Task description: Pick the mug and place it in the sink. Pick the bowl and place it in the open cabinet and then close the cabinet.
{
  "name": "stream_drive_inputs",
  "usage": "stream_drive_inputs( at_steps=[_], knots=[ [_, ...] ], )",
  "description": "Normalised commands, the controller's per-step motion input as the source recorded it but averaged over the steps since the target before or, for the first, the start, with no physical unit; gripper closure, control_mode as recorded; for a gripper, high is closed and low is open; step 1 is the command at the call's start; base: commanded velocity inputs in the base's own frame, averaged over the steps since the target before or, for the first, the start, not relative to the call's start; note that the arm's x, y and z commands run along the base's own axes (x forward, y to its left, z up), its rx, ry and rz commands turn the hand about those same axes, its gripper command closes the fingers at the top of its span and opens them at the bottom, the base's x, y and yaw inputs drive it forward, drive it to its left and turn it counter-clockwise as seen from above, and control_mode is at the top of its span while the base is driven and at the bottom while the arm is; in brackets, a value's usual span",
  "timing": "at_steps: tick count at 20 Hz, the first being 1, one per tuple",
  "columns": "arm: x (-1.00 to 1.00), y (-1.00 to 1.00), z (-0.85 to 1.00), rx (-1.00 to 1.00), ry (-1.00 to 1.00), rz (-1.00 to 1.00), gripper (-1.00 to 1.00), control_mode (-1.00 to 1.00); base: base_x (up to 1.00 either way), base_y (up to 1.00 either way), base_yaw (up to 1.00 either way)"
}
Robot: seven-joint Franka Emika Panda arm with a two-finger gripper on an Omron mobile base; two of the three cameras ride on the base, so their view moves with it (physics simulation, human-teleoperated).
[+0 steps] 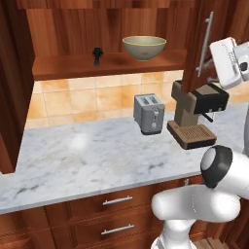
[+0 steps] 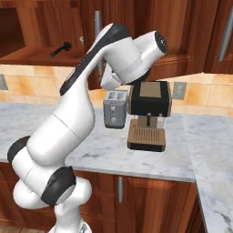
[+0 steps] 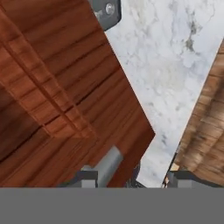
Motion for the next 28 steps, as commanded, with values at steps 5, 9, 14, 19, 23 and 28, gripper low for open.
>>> stream_drive_inputs(
  at_steps=[5,9,14,19,23,28],
  knots=[
    [1.0,0.03,-0.92,-0.01,-0.25,-0.13,-1.0,-1.0,0.0,0.0,0.0],
    [0.99,0.58,-1.0,-0.17,-0.57,-0.27,-1.0,-1.0,0.0,0.0,0.0],
    [1.0,0.87,-0.74,-0.25,-0.49,-0.43,-1.0,-1.0,0.0,0.0,0.0],
    [1.0,0.63,-0.01,-0.13,-0.13,-0.48,-1.0,-1.0,0.0,0.0,0.0],
    [1.0,0.18,0.06,0.0,0.0,-0.42,-1.0,-1.0,0.0,0.0,0.0],
    [1.0,-0.23,0.39,0.07,0.19,-0.25,-1.0,-1.0,0.0,0.0,0.0]
  ],
)
